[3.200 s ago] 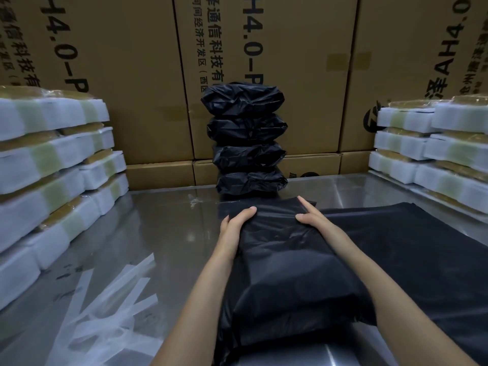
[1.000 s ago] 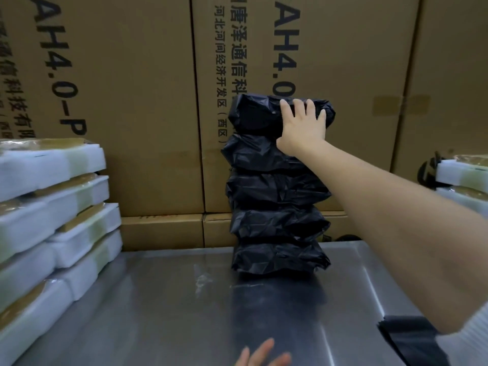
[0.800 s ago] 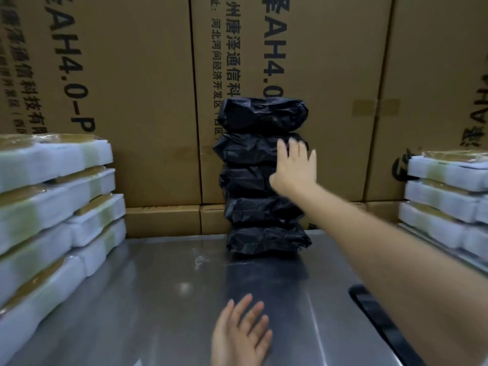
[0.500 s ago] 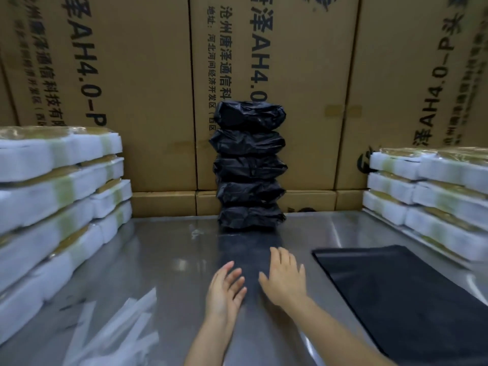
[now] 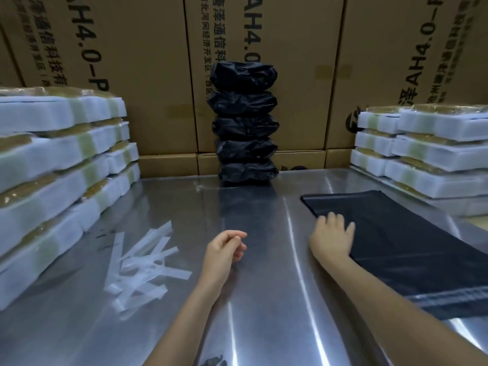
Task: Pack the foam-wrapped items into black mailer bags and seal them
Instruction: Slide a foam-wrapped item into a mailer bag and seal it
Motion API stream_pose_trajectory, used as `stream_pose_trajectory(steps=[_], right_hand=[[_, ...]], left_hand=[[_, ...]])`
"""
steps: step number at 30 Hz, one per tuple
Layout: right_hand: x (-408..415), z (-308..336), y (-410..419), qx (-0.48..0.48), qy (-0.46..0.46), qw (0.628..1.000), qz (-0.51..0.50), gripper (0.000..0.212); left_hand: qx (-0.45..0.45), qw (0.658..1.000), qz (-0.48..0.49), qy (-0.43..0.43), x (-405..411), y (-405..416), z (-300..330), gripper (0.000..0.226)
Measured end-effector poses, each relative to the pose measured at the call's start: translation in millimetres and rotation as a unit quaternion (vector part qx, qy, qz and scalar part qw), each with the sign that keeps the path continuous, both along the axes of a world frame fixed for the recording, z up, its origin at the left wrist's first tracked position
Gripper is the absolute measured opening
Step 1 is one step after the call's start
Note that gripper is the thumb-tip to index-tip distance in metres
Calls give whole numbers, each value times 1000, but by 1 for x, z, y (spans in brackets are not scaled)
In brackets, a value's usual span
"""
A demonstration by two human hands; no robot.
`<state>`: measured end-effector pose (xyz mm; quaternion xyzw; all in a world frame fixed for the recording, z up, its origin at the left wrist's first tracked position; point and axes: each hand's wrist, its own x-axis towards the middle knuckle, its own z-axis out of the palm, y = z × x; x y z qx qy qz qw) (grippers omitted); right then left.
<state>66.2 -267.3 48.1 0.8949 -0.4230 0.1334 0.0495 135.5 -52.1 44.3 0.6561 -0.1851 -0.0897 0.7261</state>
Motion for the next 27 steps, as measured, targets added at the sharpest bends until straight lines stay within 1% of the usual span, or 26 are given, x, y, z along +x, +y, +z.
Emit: stream_pose_trajectory(steps=[2,3,6,12,16,18,19,20,21,22,23,24,25,27], right_hand=[[-11,3,-10,36,23,998,-52,42],[-14,3,-12,42,41,997,-51,39],[-16,5,-7,-10,101,995,-6,27],[0,4,18,-114,154,977,92,33],[18,12,49,-125,191,959,165,36],[27,22,70,-80,159,963,202,33],[32,29,79,-32,122,969,213,30],[36,34,86,41,79,972,219,28],[40,40,93,127,42,966,222,30],[43,44,99,213,12,949,231,33],[45,44,104,277,-8,929,246,35],[45,44,109,318,-23,911,260,37],[44,42,113,350,-41,896,268,40],[42,36,115,424,-96,856,280,42]], left_hand=[[-4,1000,4,4,-4,6,-2,25],[-3,1000,5,3,-5,7,-2,25],[10,1000,-2,-7,-8,6,-2,25],[17,1000,-16,-12,-8,4,2,24],[39,998,-24,-38,-9,4,2,24],[55,996,-27,-59,-10,3,1,24],[58,996,-27,-67,-11,3,1,24],[51,996,-26,-69,-10,3,1,23],[37,997,-21,-63,-10,3,2,23],[18,998,-15,-54,-11,3,2,22],[7,999,-5,-48,-11,3,3,21],[14,998,7,-53,-11,3,2,20],[47,996,24,-70,-12,2,0,18],[168,975,47,-141,-19,1,-5,9]])
